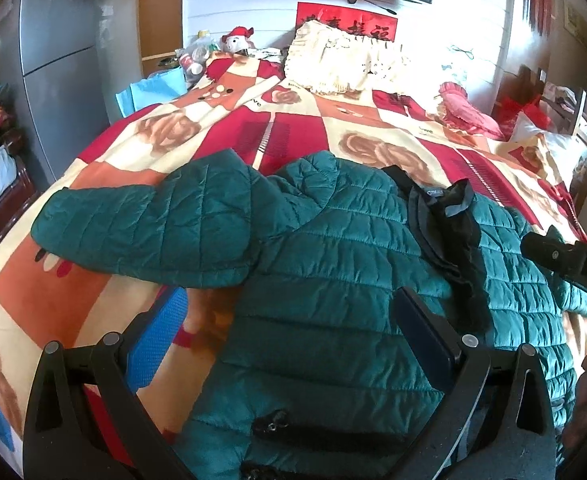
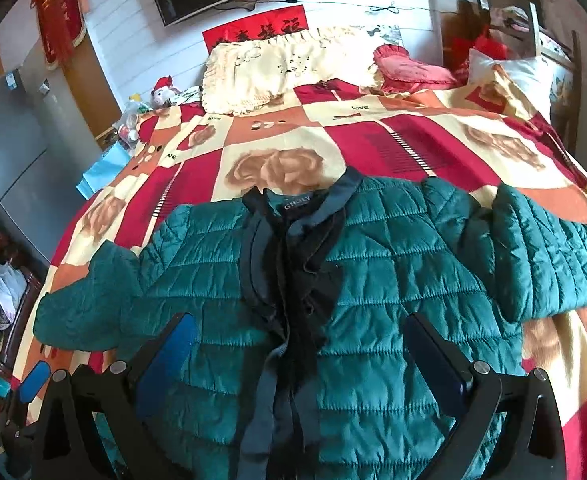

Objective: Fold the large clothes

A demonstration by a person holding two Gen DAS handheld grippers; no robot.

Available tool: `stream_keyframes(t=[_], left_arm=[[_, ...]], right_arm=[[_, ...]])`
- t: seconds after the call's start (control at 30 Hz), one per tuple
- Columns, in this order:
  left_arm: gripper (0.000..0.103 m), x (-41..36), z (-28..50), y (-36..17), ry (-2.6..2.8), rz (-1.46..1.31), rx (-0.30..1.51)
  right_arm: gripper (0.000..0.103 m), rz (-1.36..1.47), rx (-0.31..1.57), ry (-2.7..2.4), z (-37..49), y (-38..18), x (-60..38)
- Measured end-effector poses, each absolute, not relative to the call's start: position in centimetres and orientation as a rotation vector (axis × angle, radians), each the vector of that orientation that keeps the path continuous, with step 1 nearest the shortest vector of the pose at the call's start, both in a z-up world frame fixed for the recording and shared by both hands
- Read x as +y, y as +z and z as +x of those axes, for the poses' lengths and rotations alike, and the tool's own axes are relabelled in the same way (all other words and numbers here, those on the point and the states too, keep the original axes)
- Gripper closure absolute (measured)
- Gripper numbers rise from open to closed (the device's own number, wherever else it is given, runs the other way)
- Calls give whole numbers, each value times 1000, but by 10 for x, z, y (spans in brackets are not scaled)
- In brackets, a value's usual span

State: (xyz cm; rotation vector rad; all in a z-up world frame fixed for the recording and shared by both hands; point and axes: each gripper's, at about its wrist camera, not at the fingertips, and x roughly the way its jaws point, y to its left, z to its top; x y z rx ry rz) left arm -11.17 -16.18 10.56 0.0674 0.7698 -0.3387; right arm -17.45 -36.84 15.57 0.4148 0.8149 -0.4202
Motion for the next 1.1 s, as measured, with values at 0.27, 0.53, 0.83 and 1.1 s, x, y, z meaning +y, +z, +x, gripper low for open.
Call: stream_keyframes(t=[0.27, 0.53, 0.83, 1.1], left_arm=[[1, -162, -103, 98, -331, 65, 782], [1, -159, -94, 93, -317, 65, 790], [1, -151, -83, 89, -301, 47, 803], [1, -146, -81, 86, -295, 34, 818]], right_arm=[[0, 373, 841, -421, -164, 143, -362], [0, 346, 850, -425, -159, 136, -360], [0, 301, 851, -438, -154, 131, -354], [0, 285, 852, -440, -153, 130, -351]])
